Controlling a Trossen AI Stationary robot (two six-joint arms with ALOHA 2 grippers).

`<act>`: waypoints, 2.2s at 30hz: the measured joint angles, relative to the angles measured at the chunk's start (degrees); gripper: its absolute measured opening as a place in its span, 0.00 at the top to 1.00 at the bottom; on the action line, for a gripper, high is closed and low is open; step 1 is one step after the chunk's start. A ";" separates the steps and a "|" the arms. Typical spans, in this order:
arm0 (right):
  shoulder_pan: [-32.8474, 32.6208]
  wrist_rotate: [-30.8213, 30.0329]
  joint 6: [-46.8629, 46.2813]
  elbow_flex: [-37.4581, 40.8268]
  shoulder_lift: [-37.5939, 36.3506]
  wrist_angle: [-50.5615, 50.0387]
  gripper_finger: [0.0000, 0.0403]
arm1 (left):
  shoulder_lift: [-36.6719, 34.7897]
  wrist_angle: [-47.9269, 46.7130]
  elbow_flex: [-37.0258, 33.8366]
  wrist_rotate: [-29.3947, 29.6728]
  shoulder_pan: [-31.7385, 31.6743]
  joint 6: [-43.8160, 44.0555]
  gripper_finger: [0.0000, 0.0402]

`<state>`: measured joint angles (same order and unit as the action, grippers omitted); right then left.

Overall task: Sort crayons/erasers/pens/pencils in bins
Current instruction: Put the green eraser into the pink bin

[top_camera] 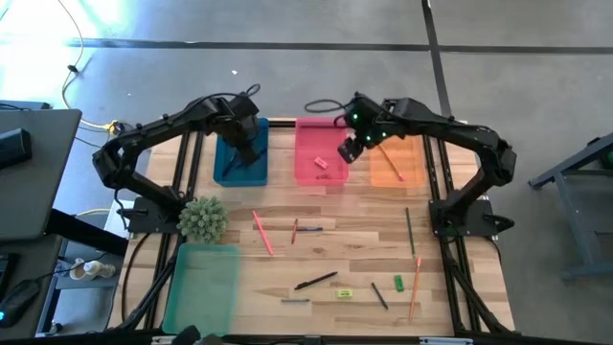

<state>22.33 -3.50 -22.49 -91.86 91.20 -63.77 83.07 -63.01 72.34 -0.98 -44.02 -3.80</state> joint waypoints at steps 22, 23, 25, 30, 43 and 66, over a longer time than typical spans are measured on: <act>-22.44 4.59 -20.83 18.07 0.04 -4.31 0.61 | -0.55 -0.97 0.00 -0.31 15.37 1.30 0.66; -23.20 4.95 -21.03 18.51 0.03 -4.27 0.61 | -0.55 -0.78 0.00 -0.32 15.94 2.67 0.66; -24.69 6.09 -21.03 19.46 0.02 -4.27 0.61 | -0.55 -0.21 0.00 -0.30 17.01 5.81 0.66; -28.88 7.66 -20.15 21.84 -0.46 -5.08 0.61 | -0.55 1.49 -0.01 -0.32 19.23 13.35 0.66; -41.66 8.54 -35.82 35.01 -14.01 -5.53 0.61 | -0.55 2.96 -0.02 -0.27 24.85 32.86 0.66; -64.01 -0.96 -85.32 38.49 -18.27 6.10 0.58 | -0.51 2.94 -0.02 3.38 42.12 53.21 0.66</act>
<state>-41.68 -4.46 -107.81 -53.36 72.92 -57.67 82.56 -60.07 72.31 2.39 -1.90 49.41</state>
